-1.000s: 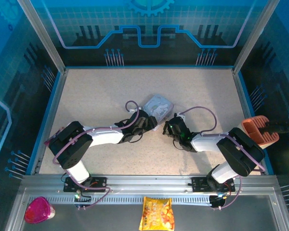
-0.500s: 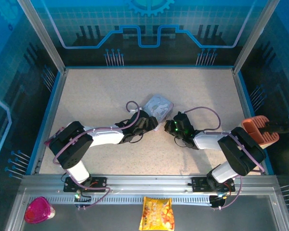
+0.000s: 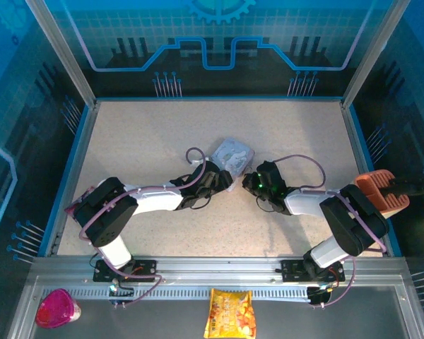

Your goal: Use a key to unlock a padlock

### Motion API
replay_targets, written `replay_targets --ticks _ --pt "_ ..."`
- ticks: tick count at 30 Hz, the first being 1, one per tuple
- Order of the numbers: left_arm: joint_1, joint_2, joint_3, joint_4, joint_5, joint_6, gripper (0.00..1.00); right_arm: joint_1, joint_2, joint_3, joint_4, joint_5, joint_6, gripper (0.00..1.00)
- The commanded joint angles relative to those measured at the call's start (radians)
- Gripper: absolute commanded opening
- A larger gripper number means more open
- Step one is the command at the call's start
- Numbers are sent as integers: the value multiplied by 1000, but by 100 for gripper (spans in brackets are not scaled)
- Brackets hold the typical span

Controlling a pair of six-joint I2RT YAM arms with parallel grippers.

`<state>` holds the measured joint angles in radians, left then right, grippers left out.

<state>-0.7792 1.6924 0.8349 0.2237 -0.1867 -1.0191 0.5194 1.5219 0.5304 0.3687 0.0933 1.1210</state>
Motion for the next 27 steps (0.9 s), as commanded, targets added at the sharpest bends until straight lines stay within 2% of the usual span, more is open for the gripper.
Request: replay_targets --ticks 1,4,7,12,15,20,23,27 --pt "-2 56 -36 -212 10 27 56 -49 -45 17 -1 78 -31 0" --pt "6 53 -39 -210 10 26 56 -81 -30 8 41 6 -56 0" --pt "15 51 -43 -210 14 30 56 -91 -37 2 37 -1 -73 0" --pt "14 52 -37 -206 22 37 56 -120 18 -19 129 -95 17 0" --pt "11 53 -27 -209 21 39 56 -130 65 34 58 -128 16 0" --pt "13 64 11 -259 3 50 57 -117 77 192 -335 37 -170 2" --pt "16 58 13 -271 -11 50 57 -92 57 230 -455 163 -230 1" --pt "17 50 5 -268 -17 46 57 -87 89 301 -562 218 -300 1"
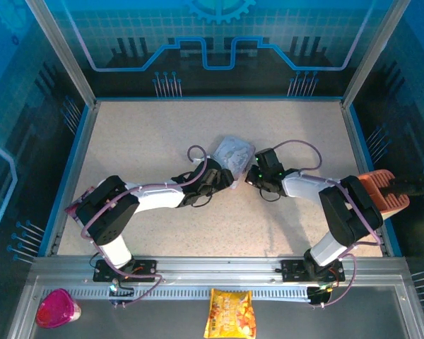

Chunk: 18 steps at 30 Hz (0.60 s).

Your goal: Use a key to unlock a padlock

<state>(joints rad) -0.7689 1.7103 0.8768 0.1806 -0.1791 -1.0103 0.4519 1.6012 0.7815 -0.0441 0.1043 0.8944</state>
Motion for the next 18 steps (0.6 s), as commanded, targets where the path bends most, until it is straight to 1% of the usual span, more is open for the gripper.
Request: replay_targets --ticks 1,4,6,12,18 --pt "8 31 -39 -223 -25 38 57 -17 19 67 -171 220 -86 1" --pt "7 27 -42 -223 -25 35 57 -9 34 91 -216 241 -90 0" --pt "7 26 -43 -223 -25 35 57 -12 29 85 -213 239 -76 0" --pt "7 25 -54 -210 -22 31 57 -31 14 85 -209 188 -49 0" --pt "8 21 -62 -199 -21 39 57 -47 -10 37 -121 105 3 0"
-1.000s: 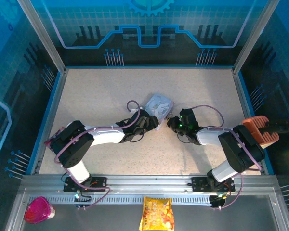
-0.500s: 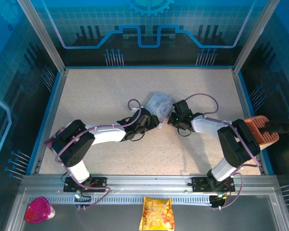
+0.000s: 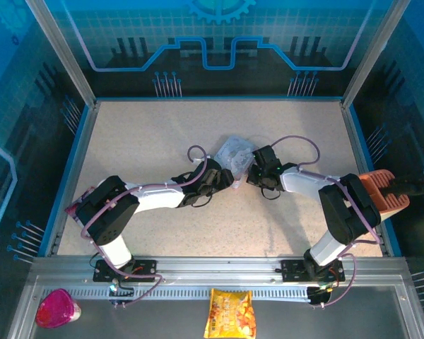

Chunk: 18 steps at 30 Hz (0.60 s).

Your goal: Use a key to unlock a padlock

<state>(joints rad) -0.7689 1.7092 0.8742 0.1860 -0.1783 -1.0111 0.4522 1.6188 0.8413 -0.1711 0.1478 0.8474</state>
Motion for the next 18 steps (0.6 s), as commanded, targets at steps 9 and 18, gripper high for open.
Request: replay_targets --ticks 9,18 --pt "9 21 -58 -201 -24 48 57 -102 -64 -91 93 -87 72 0" --pt "8 31 -53 -201 -18 47 57 -107 -50 -74 91 -101 32 0"
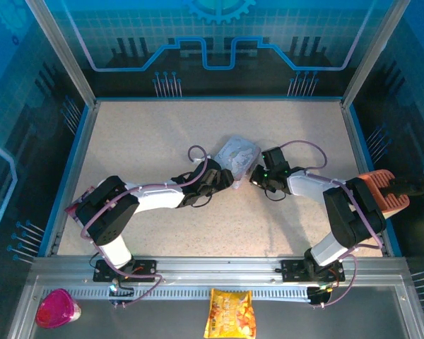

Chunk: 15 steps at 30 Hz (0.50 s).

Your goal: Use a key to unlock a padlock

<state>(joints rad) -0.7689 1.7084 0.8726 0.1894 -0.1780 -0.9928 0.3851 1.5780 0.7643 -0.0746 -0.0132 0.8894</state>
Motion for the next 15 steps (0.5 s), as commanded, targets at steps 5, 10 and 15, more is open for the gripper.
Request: replay_targets --ticks 5,10,15 --pt "9 43 -53 -194 -18 24 57 -44 7 30 -32 91 -31 0" --pt "9 51 -52 -189 -10 20 57 -51 46 29 71 -50 52 0" --pt "9 46 -59 -188 -14 19 57 -32 24 20 133 -74 127 0"
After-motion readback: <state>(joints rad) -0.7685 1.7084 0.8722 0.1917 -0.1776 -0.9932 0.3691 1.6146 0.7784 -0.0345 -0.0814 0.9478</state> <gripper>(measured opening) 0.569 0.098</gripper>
